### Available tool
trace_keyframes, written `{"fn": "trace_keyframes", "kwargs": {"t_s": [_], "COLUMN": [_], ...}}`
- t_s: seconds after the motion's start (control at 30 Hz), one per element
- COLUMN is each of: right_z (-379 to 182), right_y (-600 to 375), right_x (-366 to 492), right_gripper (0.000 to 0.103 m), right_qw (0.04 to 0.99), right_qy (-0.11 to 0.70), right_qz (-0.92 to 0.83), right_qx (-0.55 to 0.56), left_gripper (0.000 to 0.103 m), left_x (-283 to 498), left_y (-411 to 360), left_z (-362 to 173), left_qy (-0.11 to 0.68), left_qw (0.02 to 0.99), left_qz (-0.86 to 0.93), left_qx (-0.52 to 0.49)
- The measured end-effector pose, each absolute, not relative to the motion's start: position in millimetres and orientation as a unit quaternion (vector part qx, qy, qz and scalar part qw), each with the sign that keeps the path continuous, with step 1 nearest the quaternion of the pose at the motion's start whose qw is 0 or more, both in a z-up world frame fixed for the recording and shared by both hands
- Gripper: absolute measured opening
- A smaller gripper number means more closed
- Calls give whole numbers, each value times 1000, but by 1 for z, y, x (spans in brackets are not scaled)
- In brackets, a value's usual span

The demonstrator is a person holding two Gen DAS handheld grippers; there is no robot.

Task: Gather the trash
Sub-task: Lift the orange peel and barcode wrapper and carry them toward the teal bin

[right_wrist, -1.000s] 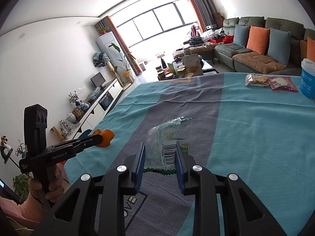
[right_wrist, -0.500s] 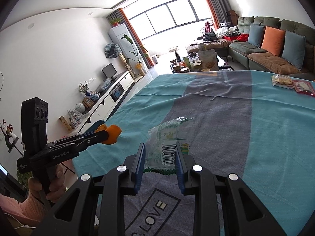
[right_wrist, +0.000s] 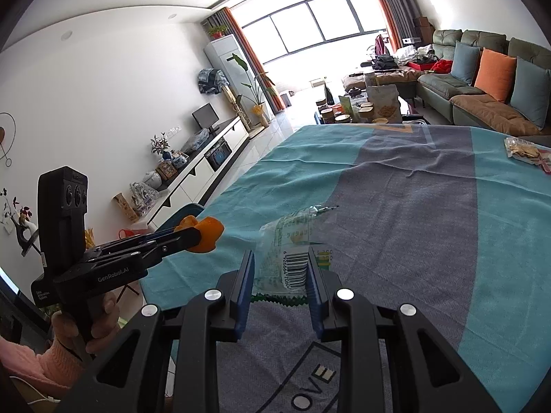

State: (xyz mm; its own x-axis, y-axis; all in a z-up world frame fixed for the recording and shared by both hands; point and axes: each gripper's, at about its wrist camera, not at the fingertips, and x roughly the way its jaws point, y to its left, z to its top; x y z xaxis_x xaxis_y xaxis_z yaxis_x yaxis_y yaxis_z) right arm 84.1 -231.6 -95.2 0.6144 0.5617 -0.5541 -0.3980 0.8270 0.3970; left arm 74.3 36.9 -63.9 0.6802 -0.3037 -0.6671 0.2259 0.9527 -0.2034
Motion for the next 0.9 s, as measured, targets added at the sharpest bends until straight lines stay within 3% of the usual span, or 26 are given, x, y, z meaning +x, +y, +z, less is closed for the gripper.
{"fn": "trace_keyframes", "kwargs": {"t_s": [0.9], "right_z": [-91], "right_y": [-189], "right_x": [89], "right_gripper": [27], "right_qw": [879], "right_qy": [350], "right_qz": [309], "right_qx": [102], "left_gripper": [25], "left_x": [57], "left_y": [73], "left_z": [-56], "left_qy": [360], "left_qw": [924], "left_qz": [-114], "left_qx": [-66]}}
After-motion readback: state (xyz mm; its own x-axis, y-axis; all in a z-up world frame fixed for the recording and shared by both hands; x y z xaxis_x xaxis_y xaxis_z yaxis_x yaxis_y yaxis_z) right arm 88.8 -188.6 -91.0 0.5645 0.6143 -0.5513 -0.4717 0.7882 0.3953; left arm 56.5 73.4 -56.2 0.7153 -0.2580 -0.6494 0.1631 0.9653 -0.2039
